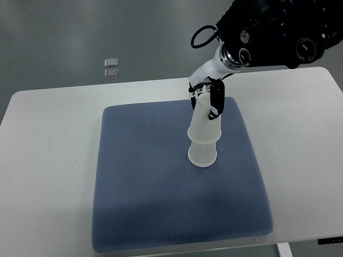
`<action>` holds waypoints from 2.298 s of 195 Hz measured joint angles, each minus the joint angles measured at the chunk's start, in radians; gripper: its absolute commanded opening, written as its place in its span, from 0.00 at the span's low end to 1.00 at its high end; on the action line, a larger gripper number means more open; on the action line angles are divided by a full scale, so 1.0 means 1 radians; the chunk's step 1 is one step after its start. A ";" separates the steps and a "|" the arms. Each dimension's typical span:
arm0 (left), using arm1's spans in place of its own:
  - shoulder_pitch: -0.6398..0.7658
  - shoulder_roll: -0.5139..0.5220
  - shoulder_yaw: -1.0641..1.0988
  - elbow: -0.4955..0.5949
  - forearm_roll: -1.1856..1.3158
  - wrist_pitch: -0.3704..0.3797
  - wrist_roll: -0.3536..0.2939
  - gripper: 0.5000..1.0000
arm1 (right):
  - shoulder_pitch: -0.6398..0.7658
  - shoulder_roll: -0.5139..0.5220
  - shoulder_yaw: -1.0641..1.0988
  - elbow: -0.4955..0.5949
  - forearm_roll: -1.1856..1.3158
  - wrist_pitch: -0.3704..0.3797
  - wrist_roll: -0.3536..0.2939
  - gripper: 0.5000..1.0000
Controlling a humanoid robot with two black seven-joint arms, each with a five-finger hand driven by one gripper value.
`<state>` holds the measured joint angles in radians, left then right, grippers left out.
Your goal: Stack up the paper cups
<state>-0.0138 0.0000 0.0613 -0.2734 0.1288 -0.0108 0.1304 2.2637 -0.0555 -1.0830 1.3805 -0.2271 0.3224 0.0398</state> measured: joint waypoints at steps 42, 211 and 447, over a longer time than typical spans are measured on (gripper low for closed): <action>0.001 0.000 0.000 0.002 0.000 0.000 0.000 1.00 | -0.017 0.002 0.000 0.002 0.000 -0.010 0.000 0.24; 0.001 0.000 0.000 -0.001 0.000 0.000 0.000 1.00 | -0.125 0.032 0.000 0.005 0.004 -0.123 -0.002 0.35; 0.006 0.000 0.002 -0.003 0.000 0.000 0.000 1.00 | -0.346 -0.434 0.386 -0.143 0.207 -0.257 0.013 0.77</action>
<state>-0.0076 0.0000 0.0634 -0.2759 0.1289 -0.0107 0.1304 1.9174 -0.4891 -0.6973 1.2376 -0.0199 0.0652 0.0527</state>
